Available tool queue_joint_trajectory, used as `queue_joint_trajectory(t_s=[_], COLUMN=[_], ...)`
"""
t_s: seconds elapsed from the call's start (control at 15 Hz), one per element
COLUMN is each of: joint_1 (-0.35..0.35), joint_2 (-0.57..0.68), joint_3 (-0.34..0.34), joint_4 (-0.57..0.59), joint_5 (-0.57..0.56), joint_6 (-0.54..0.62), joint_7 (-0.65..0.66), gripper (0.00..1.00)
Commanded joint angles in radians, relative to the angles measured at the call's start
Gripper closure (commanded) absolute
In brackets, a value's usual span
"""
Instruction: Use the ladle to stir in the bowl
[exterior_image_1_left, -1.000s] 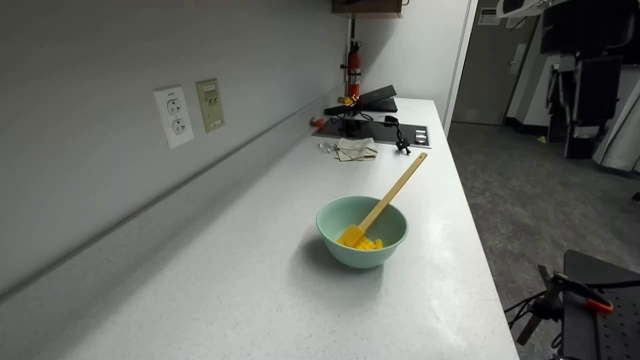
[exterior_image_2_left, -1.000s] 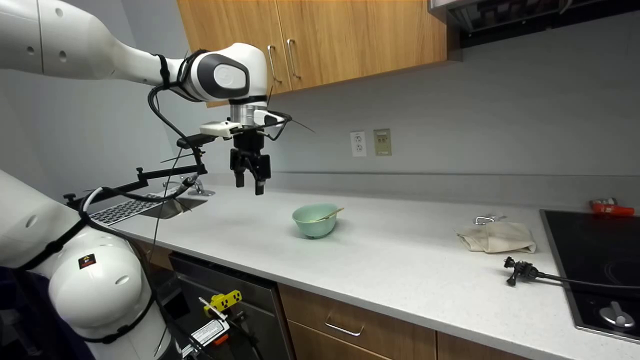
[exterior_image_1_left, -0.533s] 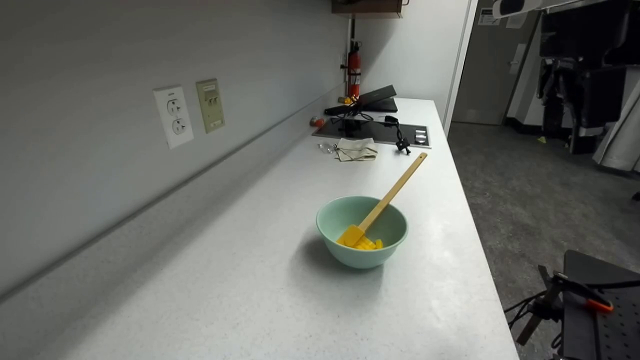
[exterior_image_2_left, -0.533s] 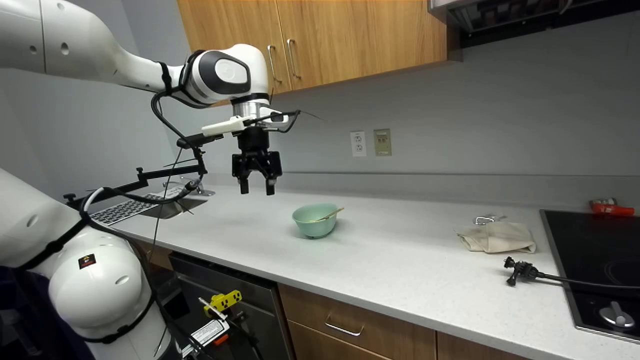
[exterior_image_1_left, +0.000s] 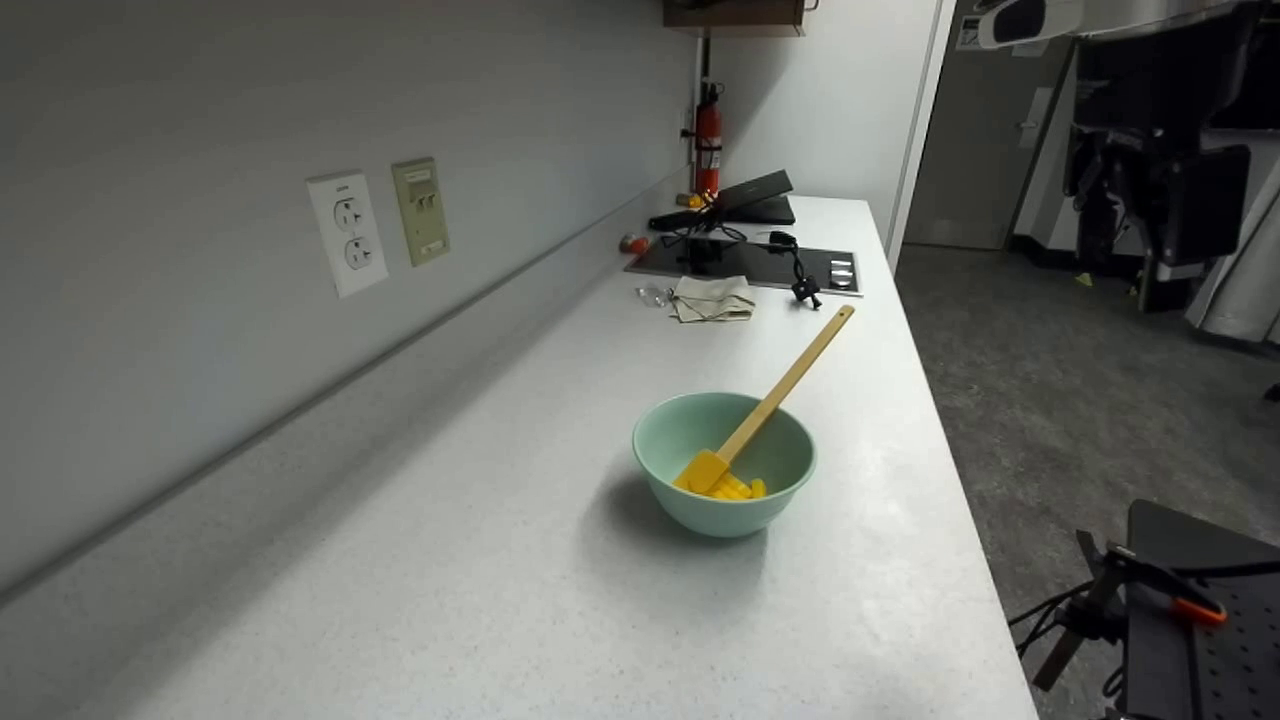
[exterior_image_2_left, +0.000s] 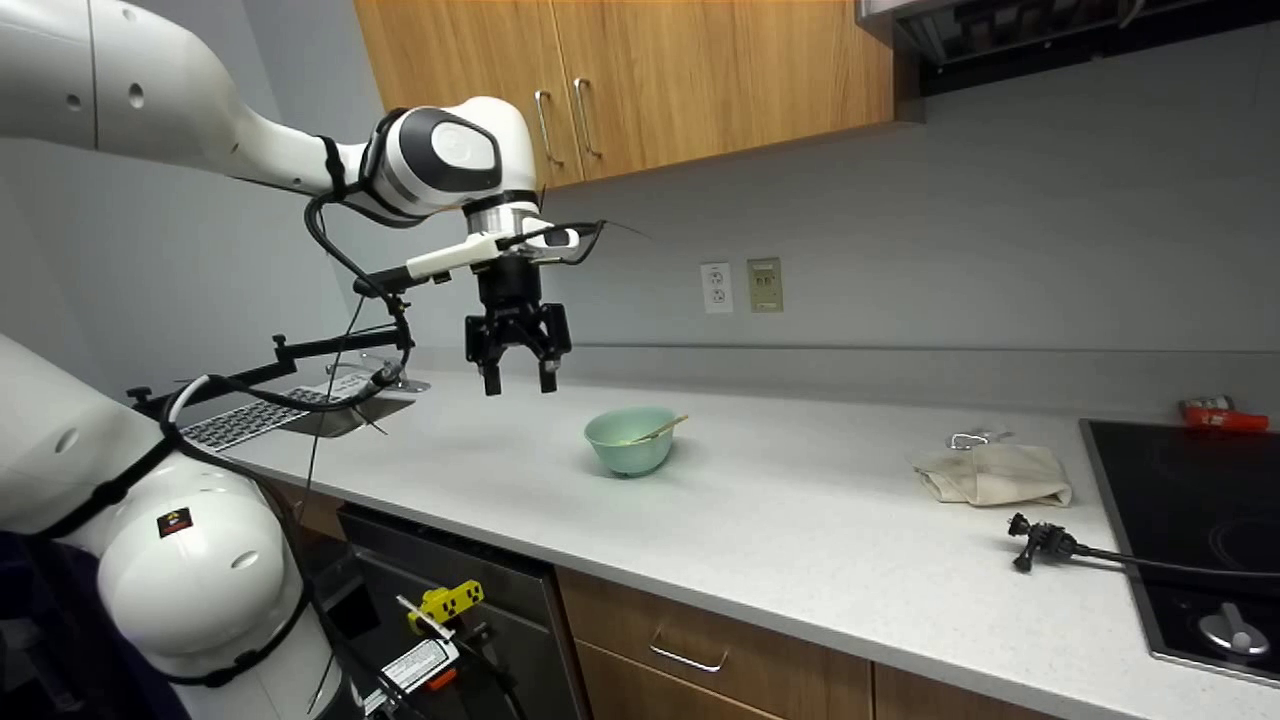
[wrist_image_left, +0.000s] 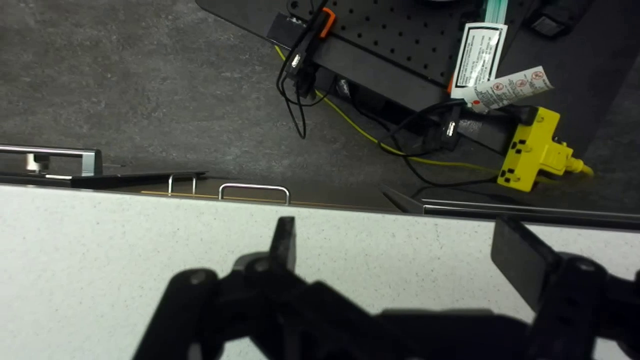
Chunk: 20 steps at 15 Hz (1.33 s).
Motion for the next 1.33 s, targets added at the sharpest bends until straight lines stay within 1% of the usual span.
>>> queue_joint_trajectory(t_s=[0.0, 0.2, 0.4, 0.47, 0.6, 0.87, 1.0, 1.27], joint_1=[0.016, 0.020, 0.026, 0.017, 0.016, 0.017, 0.018, 0.018], joint_2=[0.053, 0.103, 0.147, 0.106, 0.130, 0.140, 0.153, 0.195], joint_3=[-0.002, -0.016, -0.031, -0.019, -0.025, -0.025, -0.030, -0.050], joint_4=[0.042, 0.089, 0.142, 0.086, 0.110, 0.119, 0.131, 0.173], joint_5=[-0.060, -0.086, -0.104, -0.080, -0.085, -0.086, -0.096, -0.108], joint_6=[-0.007, -0.004, -0.022, -0.002, -0.002, -0.002, 0.019, 0.016], joint_7=[-0.068, -0.155, -0.296, -0.215, -0.260, -0.271, -0.302, -0.423], gripper=[0.00, 0.00, 0.00, 0.00, 0.00, 0.00, 0.00, 0.00])
